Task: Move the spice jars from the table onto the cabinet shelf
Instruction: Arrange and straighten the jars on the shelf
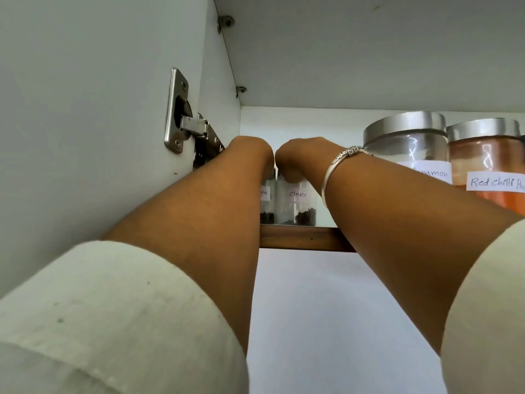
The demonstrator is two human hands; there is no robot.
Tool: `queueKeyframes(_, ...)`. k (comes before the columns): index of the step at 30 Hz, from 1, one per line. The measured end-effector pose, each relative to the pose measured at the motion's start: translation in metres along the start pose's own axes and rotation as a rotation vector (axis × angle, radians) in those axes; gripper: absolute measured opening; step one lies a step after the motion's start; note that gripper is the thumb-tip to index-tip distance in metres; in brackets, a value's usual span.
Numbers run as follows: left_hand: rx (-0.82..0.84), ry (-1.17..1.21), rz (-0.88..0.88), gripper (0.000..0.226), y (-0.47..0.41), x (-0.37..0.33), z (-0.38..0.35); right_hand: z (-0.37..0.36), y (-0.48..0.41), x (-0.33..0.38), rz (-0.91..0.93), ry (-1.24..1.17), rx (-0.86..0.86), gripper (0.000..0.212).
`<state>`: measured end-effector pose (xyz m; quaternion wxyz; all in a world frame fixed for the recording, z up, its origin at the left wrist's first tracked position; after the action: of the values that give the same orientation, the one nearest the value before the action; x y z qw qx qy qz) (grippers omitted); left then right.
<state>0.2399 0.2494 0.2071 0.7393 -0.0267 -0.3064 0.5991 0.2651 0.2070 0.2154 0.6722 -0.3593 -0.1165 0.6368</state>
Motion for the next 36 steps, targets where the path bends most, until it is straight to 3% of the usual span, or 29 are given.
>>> queueKeyframes(3, 0.006, 0.031, -0.008, 0.026, -0.006, 0.002, -0.005, -0.001, -0.003, 0.0, -0.011, -0.009, -0.015, 0.012)
queueKeyframes(9, -0.051, 0.165, 0.036, 0.039, -0.018, 0.009, -0.021, -0.002, 0.0, 0.002, -0.006, -0.063, -0.018, 0.028)
queueKeyframes(15, -0.31, 0.262, 0.051, 0.03, -0.011, 0.009, -0.004, 0.004, 0.017, -0.012, -0.143, -0.216, -0.073, 0.058)
queueKeyframes(21, -0.526, 0.367, 0.038, 0.02, 0.021, 0.004, 0.025, 0.03, 0.035, -0.02, -0.028, 0.045, -0.14, 0.058)
queueKeyframes(24, -0.551, 0.408, 0.009, 0.02, 0.037, -0.005, 0.041, 0.042, 0.049, -0.033, 0.003, 0.095, -0.145, 0.053)
queueKeyframes(29, -0.573, 0.47, -0.079, 0.024, 0.052, -0.034, 0.075, 0.062, 0.069, -0.069, 0.042, 0.02, -0.221, 0.043)
queueKeyframes(36, -0.548, 0.535, -0.17, 0.044, 0.064, -0.071, 0.115, 0.102, 0.104, -0.133, 0.055, -0.336, -0.252, 0.02)
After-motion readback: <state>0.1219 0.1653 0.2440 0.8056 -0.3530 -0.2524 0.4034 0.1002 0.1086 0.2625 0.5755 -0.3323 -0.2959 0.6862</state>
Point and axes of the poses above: each hand's wrist, its own y-axis away from the middle knuckle, its own z-axis out of the back of the hand, x = y × z, the point moved 9 cm from there along -y, towards the middle knuckle, and after that the axes turned 15 degrees about -z, right-handed, at the moved point
